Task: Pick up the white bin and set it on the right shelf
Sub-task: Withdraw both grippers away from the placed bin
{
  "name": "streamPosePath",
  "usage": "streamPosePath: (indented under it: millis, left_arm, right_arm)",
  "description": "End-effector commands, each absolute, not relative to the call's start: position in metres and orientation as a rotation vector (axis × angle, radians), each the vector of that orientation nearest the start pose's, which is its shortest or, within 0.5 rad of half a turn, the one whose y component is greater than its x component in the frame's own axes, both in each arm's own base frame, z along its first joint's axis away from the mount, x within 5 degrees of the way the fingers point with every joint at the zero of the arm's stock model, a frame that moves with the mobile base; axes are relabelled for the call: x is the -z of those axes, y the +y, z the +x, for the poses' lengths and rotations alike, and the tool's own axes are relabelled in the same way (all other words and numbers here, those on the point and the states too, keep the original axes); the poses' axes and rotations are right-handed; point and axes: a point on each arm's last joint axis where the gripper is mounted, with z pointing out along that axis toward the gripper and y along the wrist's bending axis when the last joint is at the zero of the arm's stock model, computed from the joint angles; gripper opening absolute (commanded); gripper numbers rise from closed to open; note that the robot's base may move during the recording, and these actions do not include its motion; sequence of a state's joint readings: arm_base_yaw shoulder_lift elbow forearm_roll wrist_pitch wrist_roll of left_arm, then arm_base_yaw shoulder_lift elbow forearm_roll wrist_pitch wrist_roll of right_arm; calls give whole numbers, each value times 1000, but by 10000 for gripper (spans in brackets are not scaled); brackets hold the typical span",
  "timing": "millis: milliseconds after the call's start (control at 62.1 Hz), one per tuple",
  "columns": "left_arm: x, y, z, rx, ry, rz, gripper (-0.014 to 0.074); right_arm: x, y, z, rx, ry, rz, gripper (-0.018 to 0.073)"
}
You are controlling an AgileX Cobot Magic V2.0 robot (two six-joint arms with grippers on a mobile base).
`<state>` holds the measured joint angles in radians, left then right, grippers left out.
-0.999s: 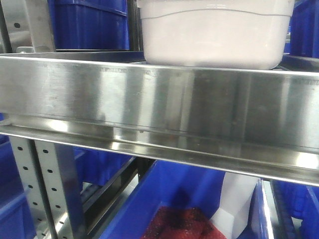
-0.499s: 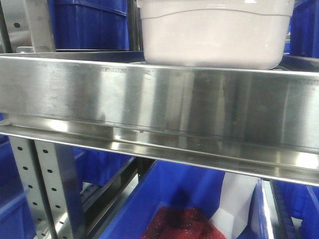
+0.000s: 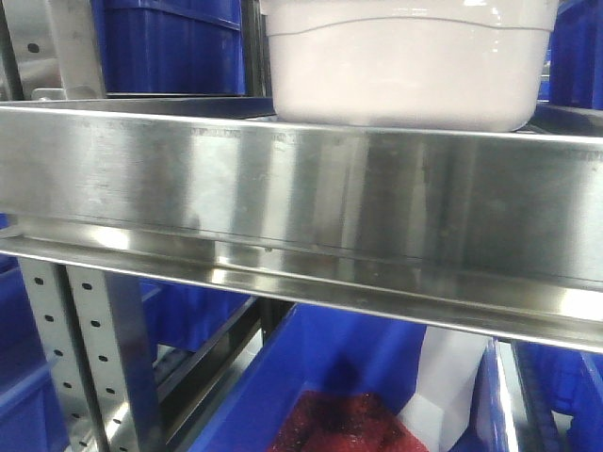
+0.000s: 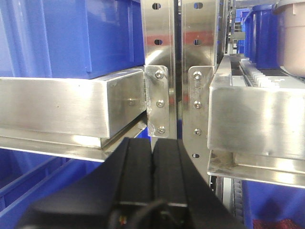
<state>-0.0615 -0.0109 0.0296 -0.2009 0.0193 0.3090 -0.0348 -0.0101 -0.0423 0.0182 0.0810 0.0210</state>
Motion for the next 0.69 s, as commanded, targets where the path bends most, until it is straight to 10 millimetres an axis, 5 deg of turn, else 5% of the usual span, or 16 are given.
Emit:
streamPosePath:
  millis: [0,677]
  left_arm:
    - [-208,-2,55,-43,1425,100,-117]
    - [-208,-2,56,-43,1427,100,-118]
  right_arm:
    - [-221,-1,52,0,1353,37,78]
    - [-215,-2,54,5,1380,34,78]
